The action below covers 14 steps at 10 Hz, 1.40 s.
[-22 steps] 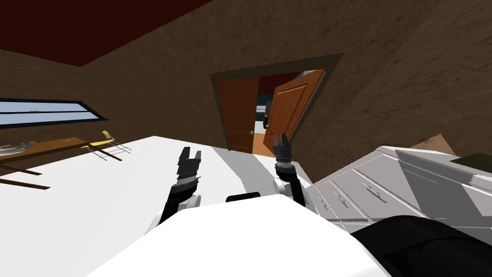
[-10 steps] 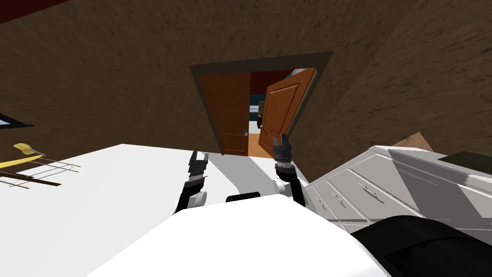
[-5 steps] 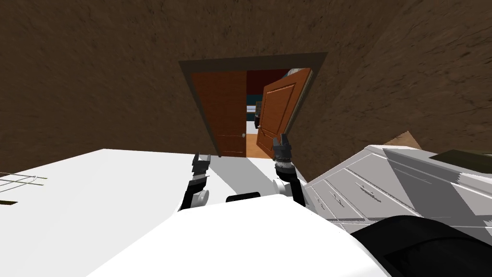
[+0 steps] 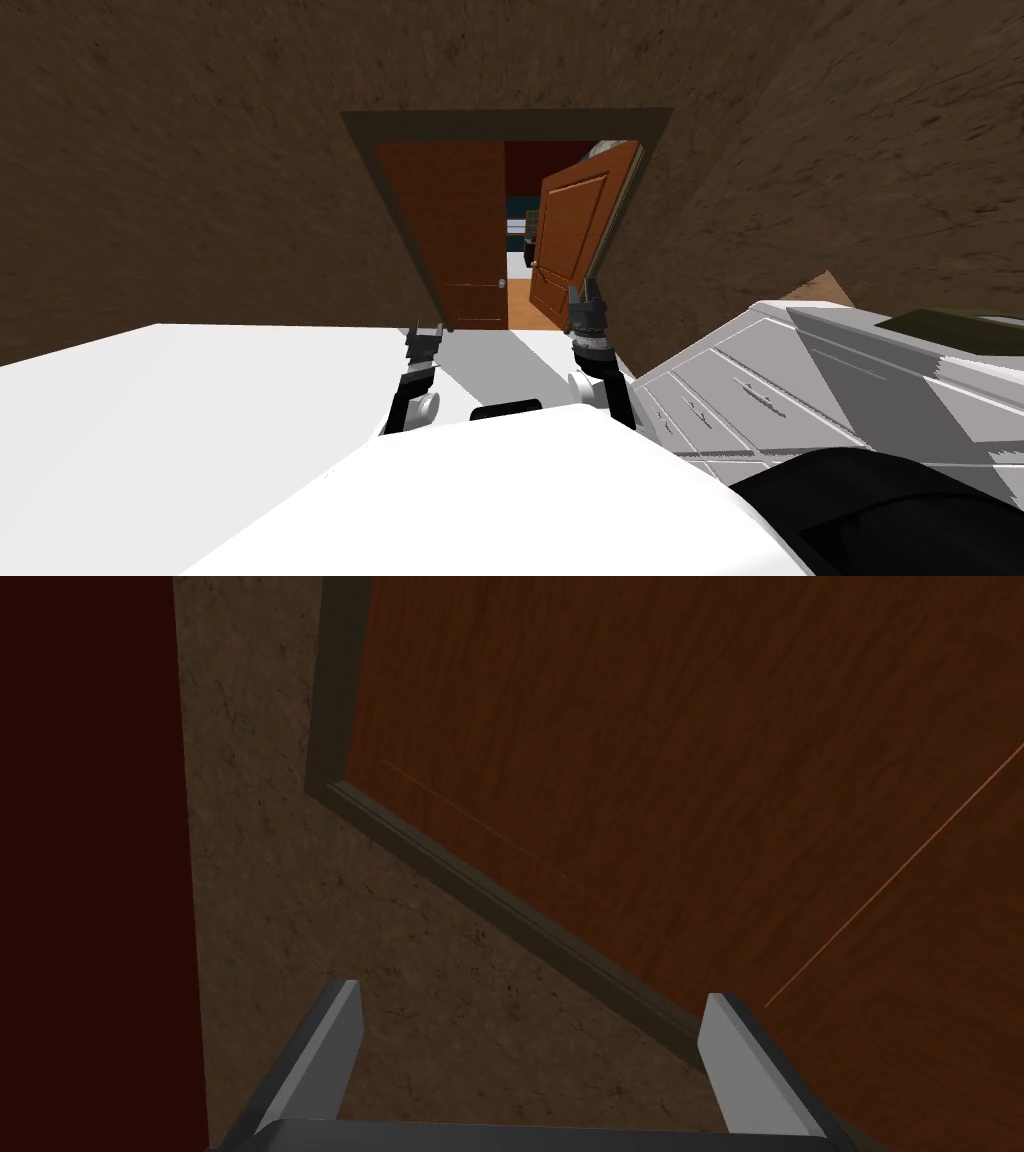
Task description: Push the door open
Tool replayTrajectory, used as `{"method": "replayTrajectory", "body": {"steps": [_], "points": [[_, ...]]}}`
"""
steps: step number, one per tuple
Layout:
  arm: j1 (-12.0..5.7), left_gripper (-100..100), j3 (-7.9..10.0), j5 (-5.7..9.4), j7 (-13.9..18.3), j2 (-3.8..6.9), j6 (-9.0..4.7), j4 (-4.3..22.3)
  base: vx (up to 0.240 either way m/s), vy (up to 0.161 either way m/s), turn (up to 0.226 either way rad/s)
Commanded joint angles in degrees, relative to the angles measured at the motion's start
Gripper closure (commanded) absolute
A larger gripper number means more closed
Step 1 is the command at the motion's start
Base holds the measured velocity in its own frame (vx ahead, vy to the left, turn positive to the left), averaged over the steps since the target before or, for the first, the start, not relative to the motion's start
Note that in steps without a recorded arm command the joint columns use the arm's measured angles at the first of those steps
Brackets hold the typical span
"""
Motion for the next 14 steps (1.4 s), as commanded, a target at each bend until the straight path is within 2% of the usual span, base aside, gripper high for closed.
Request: {"method": "replayTrajectory", "body": {"steps": [1, 9, 10, 14], "points": [[-0.85, -100, -0.16, 0.98, 2.04, 0.03, -0.43, 2.13, 0.100, -0.015, -0.101], [-6.29, -100, -0.71, 5.92, 11.58, -0.01, -3.09, 14.43, 0.102, -0.007, -0.117], [-6.29, -100, -0.71, 5.92, 11.58, -0.01, -3.09, 14.46, 0.075, 0.008, -0.031], [-9.05, -100, -0.99, 8.43, 16.42, -0.28, -4.43, 20.71, 0.084, 0.007, -0.110]]}}
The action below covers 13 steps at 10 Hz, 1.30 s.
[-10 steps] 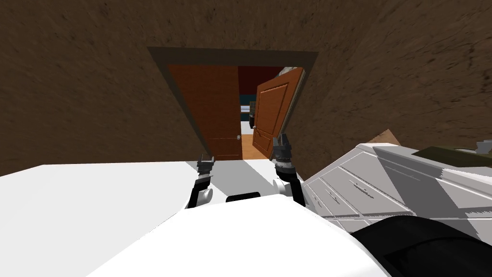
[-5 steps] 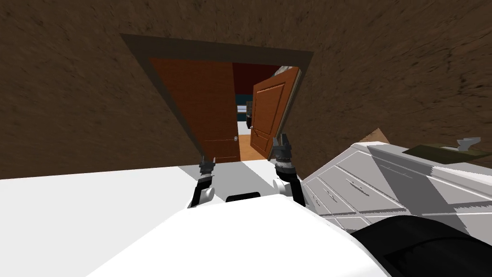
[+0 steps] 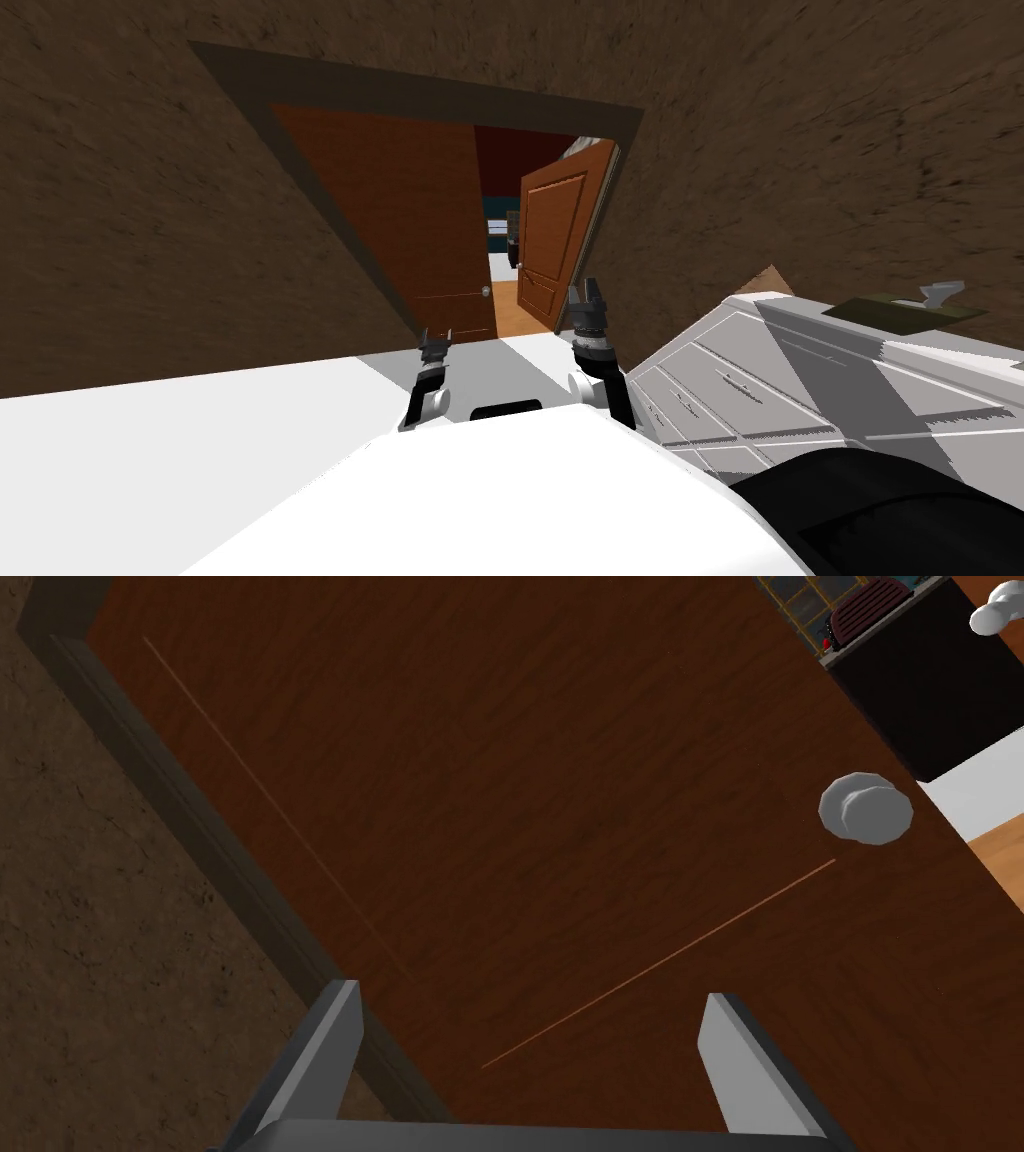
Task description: Push the door open
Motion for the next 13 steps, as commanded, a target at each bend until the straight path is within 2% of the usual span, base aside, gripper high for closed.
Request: {"method": "replayTrajectory", "body": {"steps": [1, 13], "points": [[-1.14, -100, -0.05, 1.07, 2.05, -0.09, -0.22, 2.22, 0.123, 0.017, -0.117], [-8.85, -100, -0.83, 8.07, 15.55, -1.86, -3.99, 19.67, 0.101, 0.013, -0.108]]}}
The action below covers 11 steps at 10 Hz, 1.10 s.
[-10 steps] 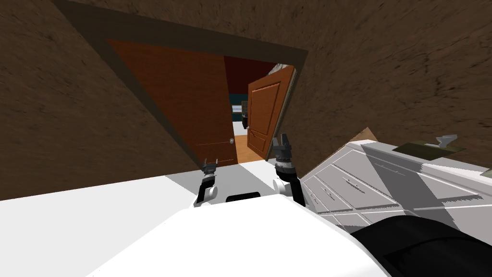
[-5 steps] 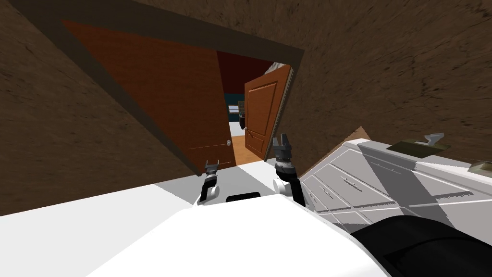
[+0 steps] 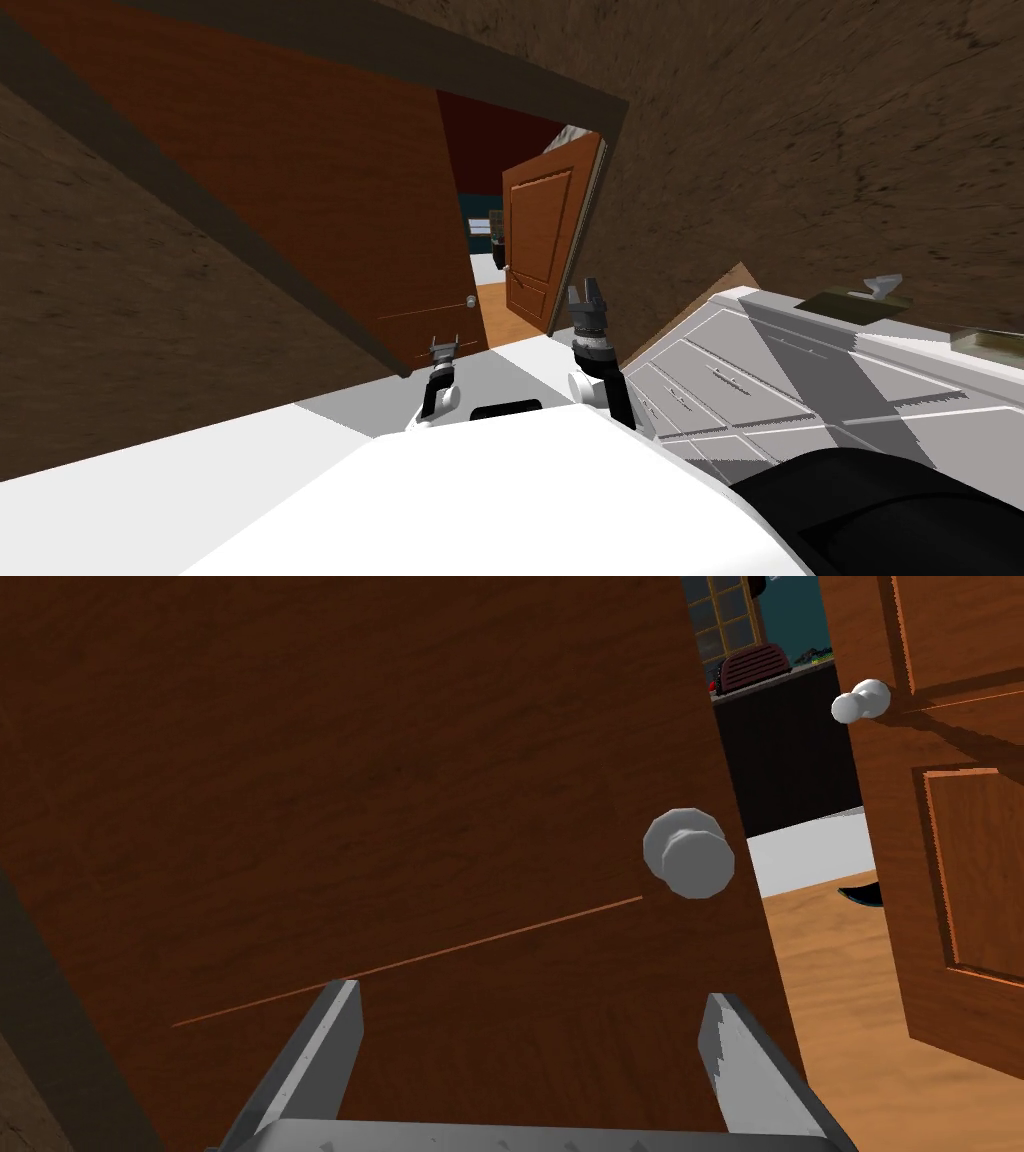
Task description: Push the door open
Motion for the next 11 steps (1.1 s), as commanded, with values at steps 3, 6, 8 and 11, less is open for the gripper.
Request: {"method": "replayTrajectory", "body": {"steps": [3, 6, 8, 11], "points": [[-2.00, -100, -0.20, 1.90, 3.71, -0.73, -0.94, 4.54, 0.098, 0.019, -0.099], [-4.02, -100, -0.41, 3.73, 7.25, -1.62, -1.93, 9.10, 0.111, 0.027, -0.104], [-4.97, -100, -0.50, 4.60, 8.92, -2.08, -2.39, 11.26, 0.112, 0.045, -0.089], [-6.90, -100, -0.70, 6.35, 12.29, -3.21, -3.33, 15.63, 0.113, 0.041, -0.094]]}}
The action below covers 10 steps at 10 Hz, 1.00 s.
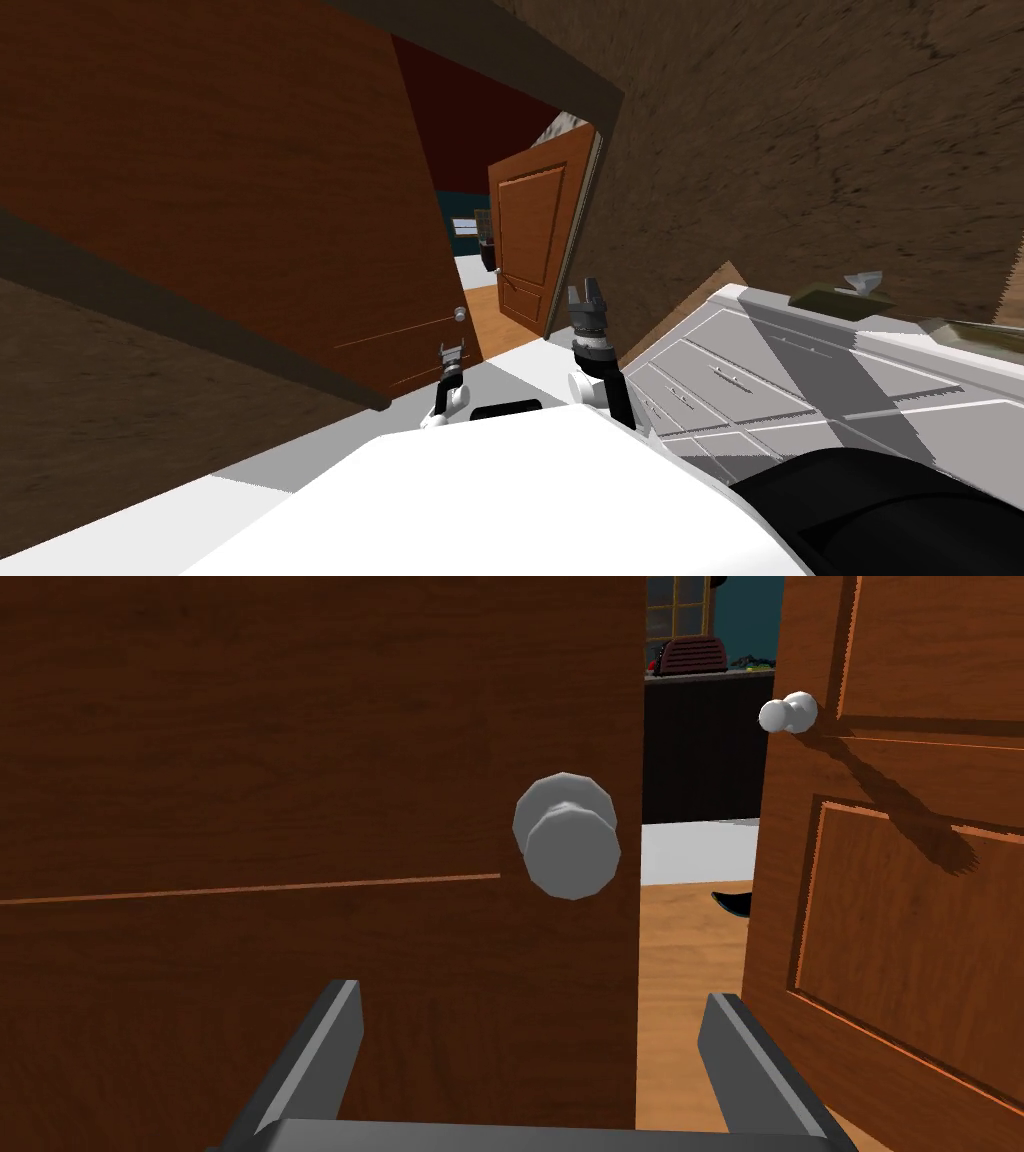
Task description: Push the door open
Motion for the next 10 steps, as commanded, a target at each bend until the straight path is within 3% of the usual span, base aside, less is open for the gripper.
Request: {"method": "replayTrajectory", "body": {"steps": [1, 3, 4, 5, 6, 8, 10], "points": [[-0.84, -100, -0.07, 0.96, 1.90, -0.52, -0.19, 1.84, 0.119, 0.048, -0.120], [-1.90, -100, -0.17, 1.93, 3.76, -1.32, -0.70, 4.25, 0.129, 0.057, -0.088], [-1.87, -100, -0.13, 1.61, 3.12, -1.12, -0.78, 4.01, 0.053, 0.026, -0.018], [-1.89, -100, -0.04, 1.74, 3.52, 0.41, -0.93, 4.29, 0.111, 0.015, -0.030], [-1.88, -100, 0.01, 1.79, 3.61, 1.01, -0.97, 4.38, 0.195, 0.049, -0.027], [-1.84, -100, 0.15, 1.90, 3.82, 1.79, -1.08, 4.58, 0.187, 0.070, -0.024], [-1.81, -100, 0.29, 2.01, 4.04, 1.84, -1.20, 4.79, 0.202, 0.046, -0.027]]}}
